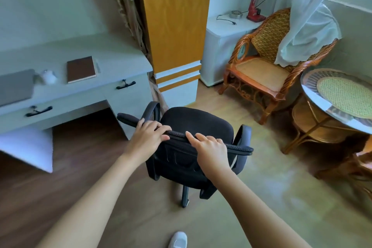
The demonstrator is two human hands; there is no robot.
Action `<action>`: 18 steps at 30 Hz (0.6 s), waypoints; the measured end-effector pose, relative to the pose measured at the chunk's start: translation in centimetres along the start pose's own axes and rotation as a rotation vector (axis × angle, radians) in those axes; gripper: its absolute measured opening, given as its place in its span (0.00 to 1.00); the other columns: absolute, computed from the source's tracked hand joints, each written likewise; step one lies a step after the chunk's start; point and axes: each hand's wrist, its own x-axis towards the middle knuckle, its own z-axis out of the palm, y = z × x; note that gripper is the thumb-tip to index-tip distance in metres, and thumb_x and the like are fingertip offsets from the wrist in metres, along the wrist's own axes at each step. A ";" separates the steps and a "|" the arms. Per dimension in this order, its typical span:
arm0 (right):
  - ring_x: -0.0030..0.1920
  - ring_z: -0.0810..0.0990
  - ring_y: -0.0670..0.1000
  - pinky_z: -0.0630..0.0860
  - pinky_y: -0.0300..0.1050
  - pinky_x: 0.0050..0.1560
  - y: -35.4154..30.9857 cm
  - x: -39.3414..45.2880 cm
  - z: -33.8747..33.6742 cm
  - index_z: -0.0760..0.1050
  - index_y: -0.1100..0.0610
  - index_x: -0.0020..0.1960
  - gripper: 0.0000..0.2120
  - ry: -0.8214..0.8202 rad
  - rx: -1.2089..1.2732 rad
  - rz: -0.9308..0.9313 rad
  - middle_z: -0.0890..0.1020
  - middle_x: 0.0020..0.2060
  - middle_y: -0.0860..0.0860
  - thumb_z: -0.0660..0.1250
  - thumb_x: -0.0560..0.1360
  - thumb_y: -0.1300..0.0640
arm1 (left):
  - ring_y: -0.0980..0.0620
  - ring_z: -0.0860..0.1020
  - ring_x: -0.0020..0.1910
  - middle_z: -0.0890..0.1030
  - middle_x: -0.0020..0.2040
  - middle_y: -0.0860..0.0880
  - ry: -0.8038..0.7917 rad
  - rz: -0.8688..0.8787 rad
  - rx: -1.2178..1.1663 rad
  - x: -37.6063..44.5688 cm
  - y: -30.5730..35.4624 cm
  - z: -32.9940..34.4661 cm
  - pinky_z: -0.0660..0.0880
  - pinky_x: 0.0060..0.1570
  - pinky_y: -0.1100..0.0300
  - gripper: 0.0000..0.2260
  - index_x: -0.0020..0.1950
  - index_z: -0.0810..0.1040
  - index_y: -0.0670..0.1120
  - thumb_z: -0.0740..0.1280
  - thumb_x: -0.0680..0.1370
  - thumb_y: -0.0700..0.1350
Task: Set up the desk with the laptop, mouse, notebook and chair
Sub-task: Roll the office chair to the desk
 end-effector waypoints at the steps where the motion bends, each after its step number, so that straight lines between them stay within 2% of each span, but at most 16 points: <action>1: 0.50 0.77 0.59 0.70 0.52 0.49 -0.9 -1.0 -0.1 0.60 0.48 0.73 0.33 -0.030 0.028 -0.027 0.78 0.53 0.51 0.63 0.71 0.66 | 0.44 0.78 0.49 0.80 0.47 0.48 0.012 -0.037 0.006 -1.9 0.3 -0.5 0.69 0.61 0.38 0.13 0.56 0.79 0.49 0.61 0.78 0.53; 4: 0.54 0.76 0.59 0.69 0.52 0.53 -3.2 -3.8 -0.5 0.58 0.47 0.74 0.33 -0.043 0.049 -0.088 0.77 0.56 0.50 0.60 0.73 0.66 | 0.44 0.79 0.48 0.80 0.45 0.49 0.062 -0.146 0.008 -7.3 1.4 -1.8 0.69 0.60 0.39 0.18 0.55 0.81 0.49 0.56 0.77 0.55; 8: 0.55 0.77 0.60 0.69 0.55 0.57 -5.7 -6.4 -0.5 0.63 0.47 0.72 0.32 -0.049 0.096 -0.189 0.79 0.58 0.51 0.62 0.72 0.67 | 0.43 0.79 0.44 0.81 0.42 0.49 0.115 -0.227 0.094 -13.3 2.4 -3.6 0.72 0.52 0.43 0.17 0.54 0.81 0.50 0.58 0.77 0.55; 11: 0.60 0.75 0.60 0.65 0.61 0.65 -7.4 -7.9 -0.8 0.65 0.46 0.71 0.32 -0.057 0.093 -0.221 0.78 0.62 0.52 0.62 0.72 0.68 | 0.44 0.79 0.41 0.81 0.41 0.49 0.096 -0.272 0.147 -16.7 2.9 -5.0 0.74 0.46 0.48 0.16 0.53 0.81 0.51 0.59 0.76 0.56; 13: 0.61 0.74 0.58 0.63 0.62 0.67 -8.7 -8.5 -0.9 0.64 0.44 0.71 0.31 -0.095 0.091 -0.250 0.77 0.62 0.50 0.61 0.73 0.66 | 0.45 0.80 0.41 0.81 0.41 0.50 0.059 -0.300 0.175 -18.9 2.9 -5.9 0.74 0.44 0.49 0.15 0.54 0.80 0.52 0.59 0.76 0.57; 15: 0.58 0.76 0.58 0.67 0.61 0.64 -10.2 -8.7 -0.9 0.66 0.42 0.70 0.28 -0.096 0.098 -0.286 0.79 0.57 0.49 0.63 0.75 0.63 | 0.45 0.80 0.40 0.82 0.42 0.51 0.028 -0.331 0.212 -20.8 2.8 -6.9 0.74 0.44 0.49 0.14 0.55 0.79 0.52 0.61 0.76 0.57; 18: 0.50 0.80 0.59 0.72 0.58 0.57 -12.4 -8.7 -0.5 0.71 0.42 0.66 0.22 -0.079 0.106 -0.315 0.82 0.51 0.50 0.65 0.75 0.59 | 0.45 0.81 0.40 0.82 0.42 0.52 -0.004 -0.393 0.225 -23.0 2.0 -8.2 0.74 0.44 0.48 0.12 0.55 0.78 0.53 0.69 0.73 0.54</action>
